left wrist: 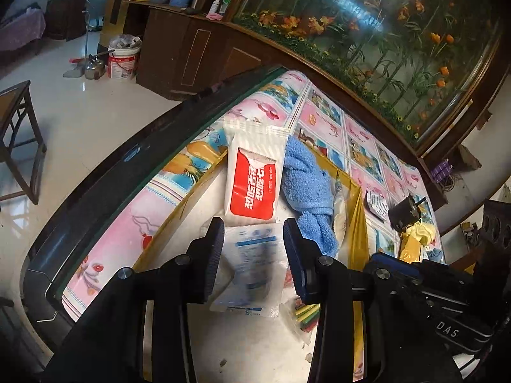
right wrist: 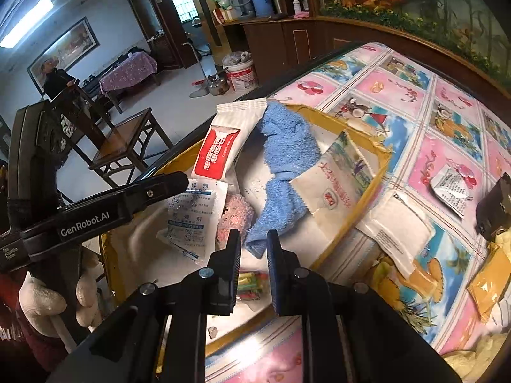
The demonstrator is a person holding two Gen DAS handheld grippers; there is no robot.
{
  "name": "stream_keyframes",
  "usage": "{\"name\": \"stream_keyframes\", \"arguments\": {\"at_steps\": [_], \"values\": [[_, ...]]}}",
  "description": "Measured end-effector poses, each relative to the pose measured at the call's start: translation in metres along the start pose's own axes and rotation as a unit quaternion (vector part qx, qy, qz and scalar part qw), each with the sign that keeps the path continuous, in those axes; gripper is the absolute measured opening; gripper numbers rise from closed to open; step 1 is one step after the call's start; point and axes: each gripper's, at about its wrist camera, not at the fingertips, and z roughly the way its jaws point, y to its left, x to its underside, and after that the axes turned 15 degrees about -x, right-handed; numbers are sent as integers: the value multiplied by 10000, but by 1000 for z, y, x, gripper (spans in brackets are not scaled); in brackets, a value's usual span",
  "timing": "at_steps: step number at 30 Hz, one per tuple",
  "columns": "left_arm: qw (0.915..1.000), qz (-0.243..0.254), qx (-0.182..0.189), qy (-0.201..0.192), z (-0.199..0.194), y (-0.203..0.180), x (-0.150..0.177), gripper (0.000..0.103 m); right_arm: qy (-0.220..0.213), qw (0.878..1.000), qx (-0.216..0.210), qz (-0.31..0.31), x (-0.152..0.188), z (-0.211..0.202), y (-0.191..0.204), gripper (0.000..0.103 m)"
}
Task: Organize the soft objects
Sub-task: 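Release desiccant packet into box with left tool while right tool drops stick bag, then move both tools back toward the remaining pile of items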
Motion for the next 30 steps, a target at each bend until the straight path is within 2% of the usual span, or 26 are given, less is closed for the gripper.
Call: {"name": "stream_keyframes", "arguments": {"at_steps": [2, 3, 5, 7, 8, 9, 12, 14, 16, 18, 21, 24, 26, 28, 30], "values": [[9998, -49, -71, -182, -11, -3, -2, 42, -306, 9994, 143, 30, 6, -27, -4, 15], [9996, -75, -9, -282, -18, -6, -3, 45, -542, 9980, 312, 6, 11, -45, -6, 15], [9978, -43, 283, -598, -35, -15, -2, 59, -1104, 9911, 739, -92, 23, -86, -9, 17], [9931, 321, 592, -955, -55, -35, 7, 65, -1727, 9782, 1155, -19, 43, -129, -20, 48], [9898, 615, 750, -1048, -63, -49, 12, 65, -1992, 9714, 1283, 163, 57, -149, -33, 85], [9868, 879, 847, -1066, -66, -62, 17, 65, -2106, 9666, 1400, 425, 67, -163, -50, 99], [9776, 1576, 1172, -761, -66, -109, 37, 65, -1922, 9550, 1619, 1578, 106, -192, -113, 97], [9734, 1843, 1254, -532, -60, -134, 50, 65, -1992, 9385, 1640, 2294, 141, -212, -148, 97], [9703, 2037, 1274, -297, -52, -157, 62, 65, -1979, 9297, 1769, 2552, 165, -224, -163, 97], [9667, 2209, 1291, -77, -45, -175, 72, 65, -1983, 9292, 1742, 2585, 178, -228, -165, 97], [9639, 2361, 1230, 44, -44, -193, 82, 65, -1951, 9389, 1396, 2470, 176, -223, -158, 93], [9644, 2396, 1117, -23, -49, -200, 88, 65, -1624, 9519, 1262, 2271, 159, -196, -150, 87], [9663, 2387, 964, -46, -51, -199, 88, 65, -1426, 9518, 1392, 2332, 147, -177, -158, 85], [9688, 2325, 859, -36, -48, -196, 84, 65, -1430, 9444, 1371, 2624, 143, -165, -175, 80], [9707, 2293, 721, -43, -45, -193, 79, 65, -1410, 9406, 1272, 2814, 142, -156, -188, 58]]}}
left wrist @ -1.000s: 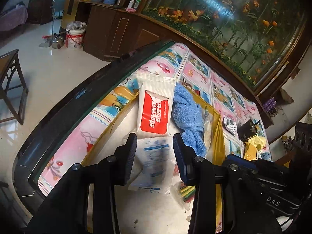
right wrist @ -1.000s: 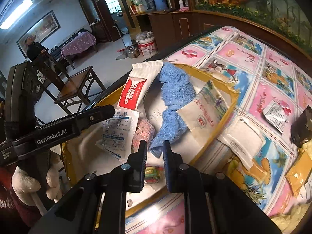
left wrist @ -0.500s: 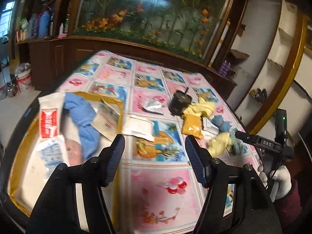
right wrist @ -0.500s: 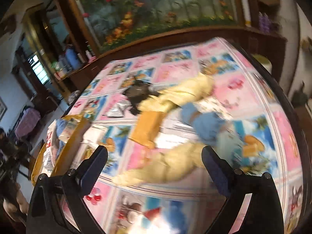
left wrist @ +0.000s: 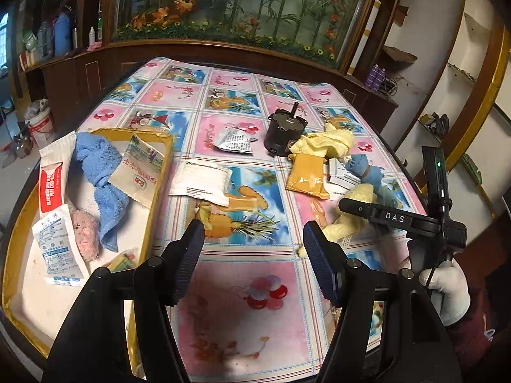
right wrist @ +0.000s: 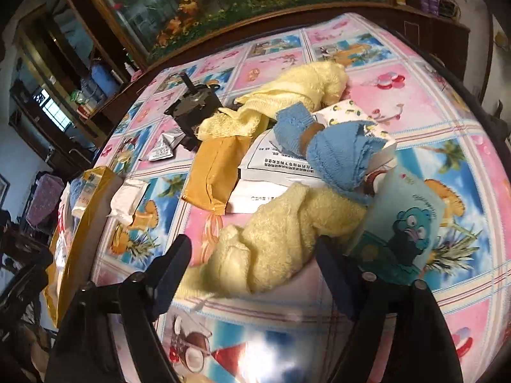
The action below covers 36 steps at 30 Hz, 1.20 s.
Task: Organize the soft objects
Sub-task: 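Move both tools back toward the remaining pile of items, then grasp the mustard-yellow pouch with left tool while right tool grasps yellow towel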
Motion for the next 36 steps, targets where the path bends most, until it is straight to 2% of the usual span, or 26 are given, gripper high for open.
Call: {"name": "stream_keyframes", "arguments": {"at_steps": [2, 5, 9, 12, 18, 23, 24, 27, 28, 29, 31, 36], "values": [[9999, -48, -81, 60, 7, 4, -6, 65, -48, 9998, 55, -186, 0, 5, 2, 52], [9998, -55, -39, 201, 22, -3, -18, 65, -94, 9991, 44, -411, 6, 1, 5, 50], [9988, 150, 122, 454, 58, -39, -38, 65, -282, 9978, -365, -480, 11, -5, -5, 50], [9977, 265, 297, 555, 94, -72, -54, 65, -303, 9976, -378, -497, 12, -6, -7, 50], [9946, 772, 248, 647, 139, -118, -69, 65, -256, 9970, -308, -656, 13, -2, 0, 51], [9882, 1264, 222, 834, 166, -143, -62, 66, -251, 9970, -334, -648, 13, -1, 1, 51], [9886, 1381, 112, 596, 164, -147, -61, 67, -245, 9970, -336, -646, 13, -1, 1, 51], [9880, 1446, 61, 540, 166, -149, -57, 67, -252, 9969, -345, -656, 12, -1, 1, 51], [9891, 1362, 72, 550, 164, -146, -59, 53, -252, 9969, -344, -662, 12, -1, 1, 51], [9897, 1289, 135, 616, 164, -143, -60, 44, -252, 9969, -339, -670, 13, -1, 1, 51], [9912, 1114, 159, 693, 160, -136, -62, 44, -248, 9968, -336, -689, 13, 0, 2, 51], [9948, 918, 158, 415, 125, -117, -60, 44, -224, 9961, -425, -739, 14, 1, 4, 50]]}}
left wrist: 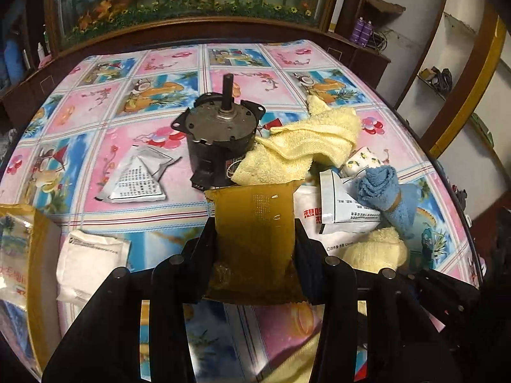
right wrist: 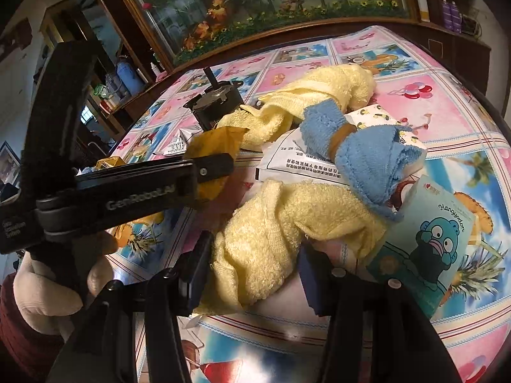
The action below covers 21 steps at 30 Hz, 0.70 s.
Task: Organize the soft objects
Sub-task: 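Grasp the mustard-yellow pouch with left tool while right tool grasps yellow towel, then carry pouch and yellow towel over the box and release both tools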
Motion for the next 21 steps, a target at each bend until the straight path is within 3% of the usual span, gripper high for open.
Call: {"name": "stream_keyframes", "arguments": {"at_steps": [6, 9, 14, 17, 21], "values": [[9976, -551, 232, -342, -59, 44, 23, 44, 4, 9998, -49, -187, 2, 2, 8, 47], [9950, -831, 181, -527, -89, 80, 42, 44, -32, 9996, -54, -287, 3, 0, 13, 47], [9856, -1542, -285, -631, -122, 160, 81, 44, -203, 9990, -372, -169, 1, -19, 28, 46], [9758, -1985, -729, -557, -132, 208, 106, 44, -276, 9966, -689, -367, -10, -29, 63, 46], [9641, -2282, -1270, -470, -133, 246, 134, 44, -25, 9909, -1085, -790, -23, -13, 114, 46]]}}
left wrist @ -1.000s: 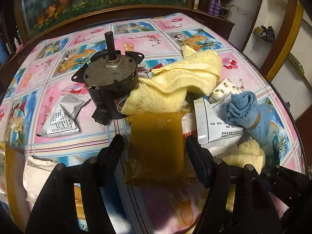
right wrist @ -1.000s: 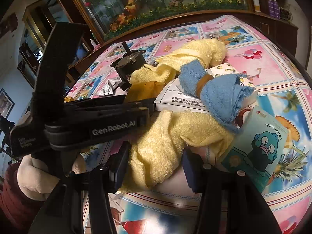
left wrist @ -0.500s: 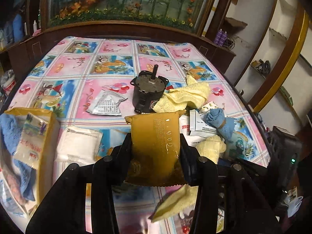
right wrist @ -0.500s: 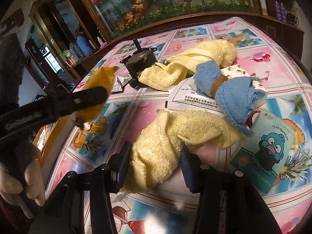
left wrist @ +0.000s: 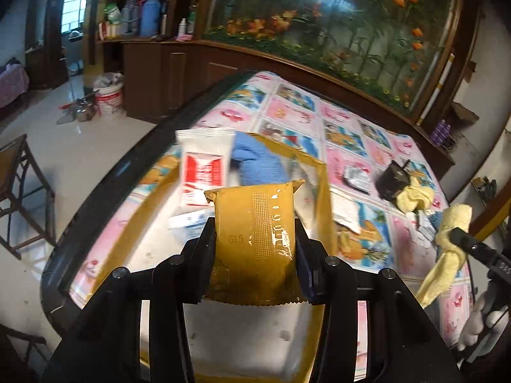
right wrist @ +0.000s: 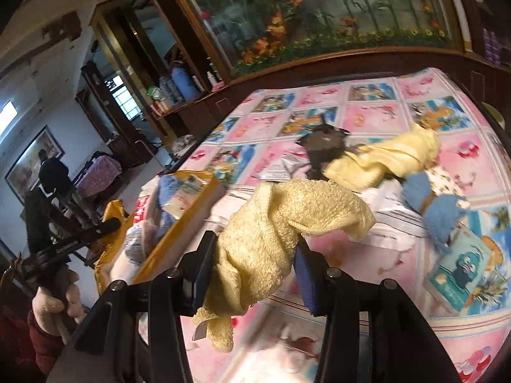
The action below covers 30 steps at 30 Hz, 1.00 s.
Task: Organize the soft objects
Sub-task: 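Carry pouch and yellow towel over the box and release both tools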
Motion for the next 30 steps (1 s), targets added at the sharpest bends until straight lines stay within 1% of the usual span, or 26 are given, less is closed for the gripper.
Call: {"name": "stream_keyframes", "arguments": {"at_steps": [1, 4, 8, 10, 13, 16, 20, 21, 23, 25, 28, 29, 30], "values": [[9999, -48, -113, 45, 4, 8, 3, 44, 120, 9998, -125, -67, -4, 12, 10, 46], [9993, -129, -277, 200, 19, 23, 8, 44, 486, 9977, -411, -218, -10, 51, 37, 46], [9968, -17, -729, 317, 34, 33, 14, 44, 943, 9925, -592, -510, -10, 99, 69, 46], [9954, -6, -864, 409, 44, 38, 15, 44, 1155, 9892, -638, -635, -8, 119, 83, 46], [9955, -84, -849, 415, 48, 45, 15, 47, 1409, 9854, -626, -724, -6, 147, 94, 46], [9963, -239, -706, 439, 46, 50, 13, 47, 1634, 9828, -512, -698, -9, 176, 94, 46], [9961, -435, -631, 427, 40, 57, 13, 47, 1848, 9785, -198, -894, -12, 211, 94, 47], [9961, -493, -599, 418, 39, 59, 13, 47, 1887, 9769, -106, -997, -12, 219, 96, 49], [9958, -589, -564, 417, 35, 62, 14, 47, 1949, 9741, 32, -1145, -12, 233, 99, 50], [9958, -642, -512, 399, 32, 63, 14, 48, 1927, 9751, 39, -1094, -14, 240, 99, 53], [9961, -621, -526, 346, 29, 61, 13, 48, 1771, 9801, -156, -888, -21, 233, 100, 56], [9963, -598, -527, 330, 28, 59, 13, 48, 1714, 9811, -213, -878, -23, 229, 100, 61], [9964, -578, -541, 317, 28, 57, 13, 48, 1674, 9816, -230, -889, -24, 227, 102, 64]]}}
